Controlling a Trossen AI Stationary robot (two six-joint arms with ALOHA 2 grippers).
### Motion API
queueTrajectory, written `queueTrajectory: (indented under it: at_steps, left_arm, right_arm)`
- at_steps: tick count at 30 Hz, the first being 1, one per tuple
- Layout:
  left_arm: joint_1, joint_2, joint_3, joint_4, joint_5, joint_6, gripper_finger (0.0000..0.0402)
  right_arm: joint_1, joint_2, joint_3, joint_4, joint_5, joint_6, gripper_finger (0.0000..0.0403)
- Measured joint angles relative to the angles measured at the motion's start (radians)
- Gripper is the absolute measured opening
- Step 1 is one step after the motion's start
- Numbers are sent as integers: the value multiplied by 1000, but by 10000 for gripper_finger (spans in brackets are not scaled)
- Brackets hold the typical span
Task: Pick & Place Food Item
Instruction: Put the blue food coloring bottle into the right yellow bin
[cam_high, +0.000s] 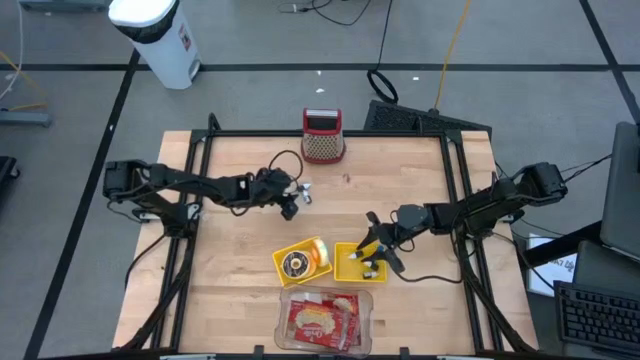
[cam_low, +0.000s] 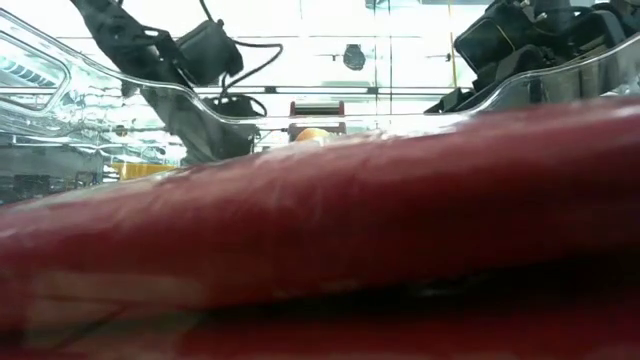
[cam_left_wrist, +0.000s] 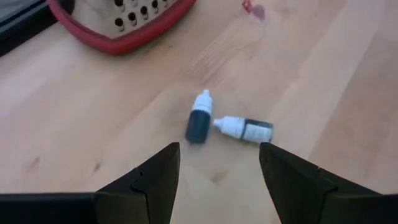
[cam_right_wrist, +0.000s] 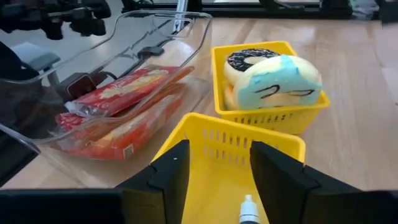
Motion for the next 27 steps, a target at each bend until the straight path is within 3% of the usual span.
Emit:
queueTrajectory:
  at_steps: [6,11,19,27]
  left_arm:
    - [8,125,0,102,9,171,223]
    - [26,215,0,180,1,227,223]
    - [75,274,2,260,9,310,223]
    - [116,290,3,298,81,364,223]
  right_arm:
    - [0,0,0,23,0,-12,156]
    - [0,0,0,28,-2,-9,151]
    - [0,0,0,27,-2,-24,152]
    - [-16,0,0,18,-3,-34,146]
